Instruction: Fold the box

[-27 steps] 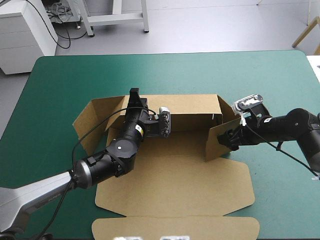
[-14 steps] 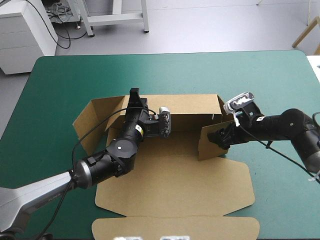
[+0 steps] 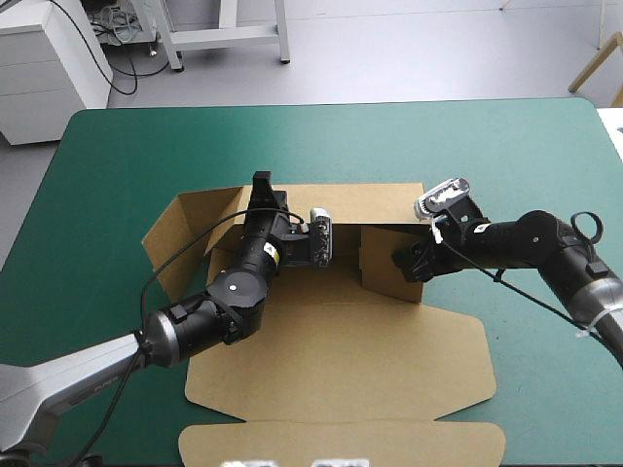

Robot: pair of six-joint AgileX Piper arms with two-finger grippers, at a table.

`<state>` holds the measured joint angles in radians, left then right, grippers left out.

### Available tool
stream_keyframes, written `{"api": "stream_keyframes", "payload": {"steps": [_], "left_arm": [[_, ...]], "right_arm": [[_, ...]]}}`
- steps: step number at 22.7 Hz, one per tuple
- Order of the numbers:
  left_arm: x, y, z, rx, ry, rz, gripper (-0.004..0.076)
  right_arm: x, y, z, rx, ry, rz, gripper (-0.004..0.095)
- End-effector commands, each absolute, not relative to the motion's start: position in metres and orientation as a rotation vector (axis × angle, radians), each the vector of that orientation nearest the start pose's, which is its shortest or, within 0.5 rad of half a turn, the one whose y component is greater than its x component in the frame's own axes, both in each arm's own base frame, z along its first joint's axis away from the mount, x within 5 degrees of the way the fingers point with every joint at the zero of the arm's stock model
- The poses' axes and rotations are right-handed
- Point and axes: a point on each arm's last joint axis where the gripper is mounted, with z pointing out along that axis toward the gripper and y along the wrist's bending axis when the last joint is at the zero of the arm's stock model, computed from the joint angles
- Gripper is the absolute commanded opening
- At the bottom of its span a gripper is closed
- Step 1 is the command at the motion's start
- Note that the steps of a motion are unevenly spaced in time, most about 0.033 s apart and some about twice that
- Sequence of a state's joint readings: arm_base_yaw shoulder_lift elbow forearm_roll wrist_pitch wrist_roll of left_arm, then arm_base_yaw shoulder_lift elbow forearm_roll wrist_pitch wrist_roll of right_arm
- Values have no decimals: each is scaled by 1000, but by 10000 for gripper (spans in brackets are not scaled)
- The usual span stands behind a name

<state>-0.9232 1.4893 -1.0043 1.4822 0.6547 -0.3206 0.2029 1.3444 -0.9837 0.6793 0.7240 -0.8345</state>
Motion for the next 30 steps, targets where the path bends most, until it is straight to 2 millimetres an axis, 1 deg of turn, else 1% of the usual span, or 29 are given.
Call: {"api": "stream_keyframes", "payload": {"steps": [1, 5, 6, 9, 11, 13, 14, 16, 17, 18, 19, 23, 25, 27, 30], "left_arm": [[234, -220, 311, 1434, 1381, 754, -10], [233, -222, 308, 1434, 1406, 705, -10], [233, -222, 308, 1435, 1406, 700, -10], [233, -222, 308, 1435, 1405, 703, -10], [233, -222, 309, 1435, 1402, 708, 18], [233, -222, 310, 1441, 1381, 723, 139], [233, -222, 310, 1440, 1378, 724, 274], [231, -221, 312, 1421, 1392, 746, 477], [227, -222, 314, 1413, 1391, 750, 559], [223, -223, 317, 1402, 1388, 746, 596], [218, -226, 321, 1394, 1378, 737, 610], [197, -237, 338, 1373, 1321, 699, 610], [179, -245, 349, 1356, 1290, 689, 610], [165, -251, 353, 1356, 1269, 679, 610], [149, -258, 355, 1374, 1237, 662, 610]], "right_arm": [[263, 95, 310, -725, 2211, 493, 360], [262, 96, 310, -723, 2215, 513, 96], [261, 96, 311, -721, 2219, 532, -10], [261, 96, 310, -723, 2221, 534, -18], [261, 96, 310, -723, 2221, 534, -18], [261, 96, 310, -723, 2221, 534, -18], [261, 96, 310, -723, 2221, 534, -18], [261, 96, 310, -723, 2221, 534, -18], [261, 96, 310, -723, 2221, 534, -18], [261, 96, 311, -718, 2220, 532, -18], [262, 96, 311, -708, 2219, 531, -18], [262, 96, 311, -685, 2224, 535, -18], [262, 96, 311, -683, 2222, 533, -18], [263, 96, 311, -679, 2219, 529, -19], [263, 95, 311, -677, 2216, 524, -19]]}}
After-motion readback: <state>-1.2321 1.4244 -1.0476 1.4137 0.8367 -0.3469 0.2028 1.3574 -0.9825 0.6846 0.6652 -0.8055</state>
